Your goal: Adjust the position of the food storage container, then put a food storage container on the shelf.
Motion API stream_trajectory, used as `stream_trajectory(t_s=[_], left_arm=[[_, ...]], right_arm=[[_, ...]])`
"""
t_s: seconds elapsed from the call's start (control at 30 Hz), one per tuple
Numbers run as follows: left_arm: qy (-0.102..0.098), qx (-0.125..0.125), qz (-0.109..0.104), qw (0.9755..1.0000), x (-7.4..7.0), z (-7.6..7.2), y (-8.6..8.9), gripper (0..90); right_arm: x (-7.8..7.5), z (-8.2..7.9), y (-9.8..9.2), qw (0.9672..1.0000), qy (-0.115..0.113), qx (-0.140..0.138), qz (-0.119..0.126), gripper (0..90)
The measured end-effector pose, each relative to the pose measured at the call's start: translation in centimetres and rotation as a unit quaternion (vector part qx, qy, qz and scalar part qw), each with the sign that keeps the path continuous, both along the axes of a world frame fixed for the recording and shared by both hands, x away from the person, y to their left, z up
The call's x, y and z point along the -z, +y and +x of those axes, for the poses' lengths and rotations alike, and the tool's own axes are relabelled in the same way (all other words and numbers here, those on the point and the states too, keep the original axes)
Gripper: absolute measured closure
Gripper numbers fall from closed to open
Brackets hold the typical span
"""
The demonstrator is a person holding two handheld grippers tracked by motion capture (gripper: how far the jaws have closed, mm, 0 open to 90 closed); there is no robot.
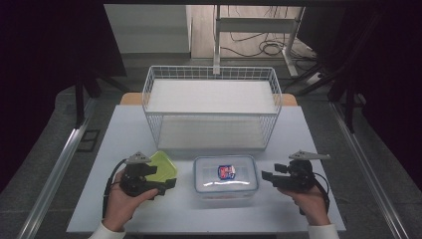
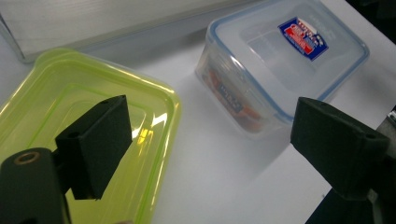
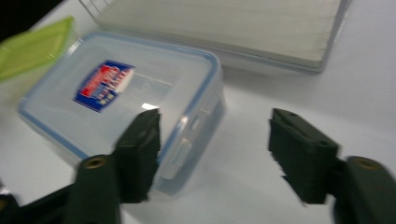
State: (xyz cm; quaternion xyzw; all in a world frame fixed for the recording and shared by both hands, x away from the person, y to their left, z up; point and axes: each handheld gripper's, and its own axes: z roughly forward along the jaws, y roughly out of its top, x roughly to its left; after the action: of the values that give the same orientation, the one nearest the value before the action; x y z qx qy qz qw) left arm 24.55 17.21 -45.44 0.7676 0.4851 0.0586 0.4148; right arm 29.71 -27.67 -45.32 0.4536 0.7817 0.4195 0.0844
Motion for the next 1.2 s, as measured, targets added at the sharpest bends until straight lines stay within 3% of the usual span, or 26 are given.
stream_trajectory(t_s=[0.17,0.5,0.57,0.7,0.8,1.1,1.2], left_arm=[[0.006,0.009,-0.008,0.9999,-0.1,-0.1,-1.3,8.9],[0.034,0.025,-0.031,0.9986,0.7,0.9,-3.4,7.5],[0.047,0.028,-0.042,0.9976,0.9,1.4,-4.4,7.4],[0.055,0.030,-0.041,0.9972,1.1,1.9,-5.3,7.0],[0.064,0.034,-0.060,0.9956,1.2,2.4,-5.6,7.0],[0.085,0.033,-0.071,0.9933,2.2,3.5,-6.7,6.8],[0.098,0.031,-0.082,0.9913,2.7,3.5,-7.1,7.3]], right_arm=[[-0.2,-0.2,0.1,0.9999,0.001,-0.010,0.010,23.9],[-0.4,0.4,0.6,0.9996,0.002,-0.021,0.021,22.8],[-0.3,0.5,0.7,0.9995,0.004,-0.024,0.019,22.8],[-0.3,0.5,0.7,0.9997,0.003,-0.019,0.017,22.8],[-0.5,0.5,0.9,0.9997,-0.001,-0.017,0.016,22.8],[-0.3,0.6,0.4,0.9998,-0.001,-0.015,0.016,22.8],[-0.2,0.3,0.0,0.9999,-0.003,-0.007,0.015,22.8]])
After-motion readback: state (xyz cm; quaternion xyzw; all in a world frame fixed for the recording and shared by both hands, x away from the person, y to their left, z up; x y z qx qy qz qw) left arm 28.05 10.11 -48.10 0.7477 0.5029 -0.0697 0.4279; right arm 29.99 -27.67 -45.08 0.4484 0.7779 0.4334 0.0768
